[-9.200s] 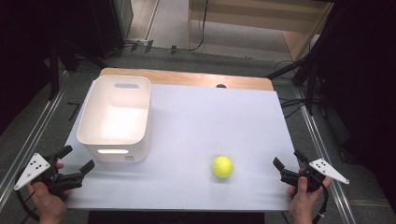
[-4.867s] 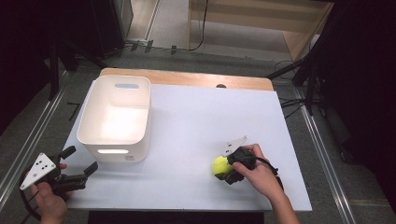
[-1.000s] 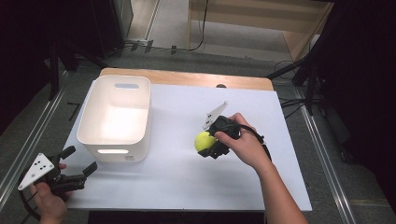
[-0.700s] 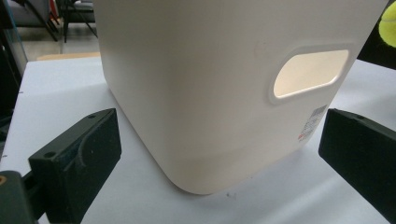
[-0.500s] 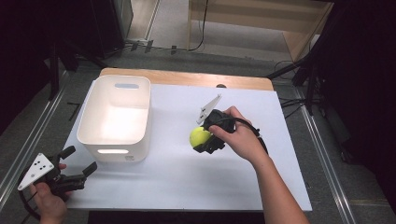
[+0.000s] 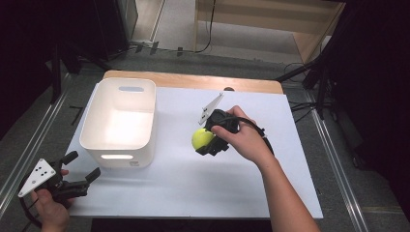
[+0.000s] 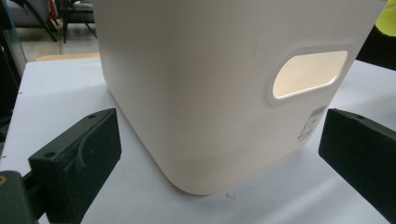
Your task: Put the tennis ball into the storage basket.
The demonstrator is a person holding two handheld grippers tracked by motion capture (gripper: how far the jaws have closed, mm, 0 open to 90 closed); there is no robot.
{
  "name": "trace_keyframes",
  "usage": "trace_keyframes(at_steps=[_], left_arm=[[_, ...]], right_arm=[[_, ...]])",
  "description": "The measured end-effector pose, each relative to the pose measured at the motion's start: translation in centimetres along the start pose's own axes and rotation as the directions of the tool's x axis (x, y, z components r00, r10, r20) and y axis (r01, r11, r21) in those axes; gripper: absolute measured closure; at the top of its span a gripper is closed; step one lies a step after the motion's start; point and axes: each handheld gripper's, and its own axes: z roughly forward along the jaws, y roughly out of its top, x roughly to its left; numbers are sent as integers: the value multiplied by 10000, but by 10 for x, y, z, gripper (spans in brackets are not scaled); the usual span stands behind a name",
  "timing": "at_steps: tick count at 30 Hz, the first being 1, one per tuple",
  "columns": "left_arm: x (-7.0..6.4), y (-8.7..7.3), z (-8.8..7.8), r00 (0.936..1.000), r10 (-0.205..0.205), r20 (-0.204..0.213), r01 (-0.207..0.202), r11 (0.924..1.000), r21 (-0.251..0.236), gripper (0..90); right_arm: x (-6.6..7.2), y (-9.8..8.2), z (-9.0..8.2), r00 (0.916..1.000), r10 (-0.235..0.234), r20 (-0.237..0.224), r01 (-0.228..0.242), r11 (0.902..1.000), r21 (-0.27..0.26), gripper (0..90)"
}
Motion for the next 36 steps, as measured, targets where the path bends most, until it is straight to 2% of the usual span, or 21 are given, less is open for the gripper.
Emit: trace_keyframes(at_steps=[1,8,10,19,36], left_arm=[[0,0,0,10000,-1,1,1,10000,-3,0],[0,0,0,10000,-11,13,11,10000,-12,0],[0,0,0,10000,-7,14,7,10000,-12,0],[0,0,-1,10000,-29,5,29,10000,-45,0],[0,0,-1,10000,-3,8,3,9999,-125,0]], right_arm=[[-1,1,0,9999,-145,-16,145,9999,24,235],[0,8,-1,10000,-69,10,69,10000,71,235],[0,10,0,9996,-266,-61,266,9996,-12,235],[1,21,1,9996,-264,-123,265,9996,124,235],[5,53,5,9974,-676,-263,679,9976,108,235]])
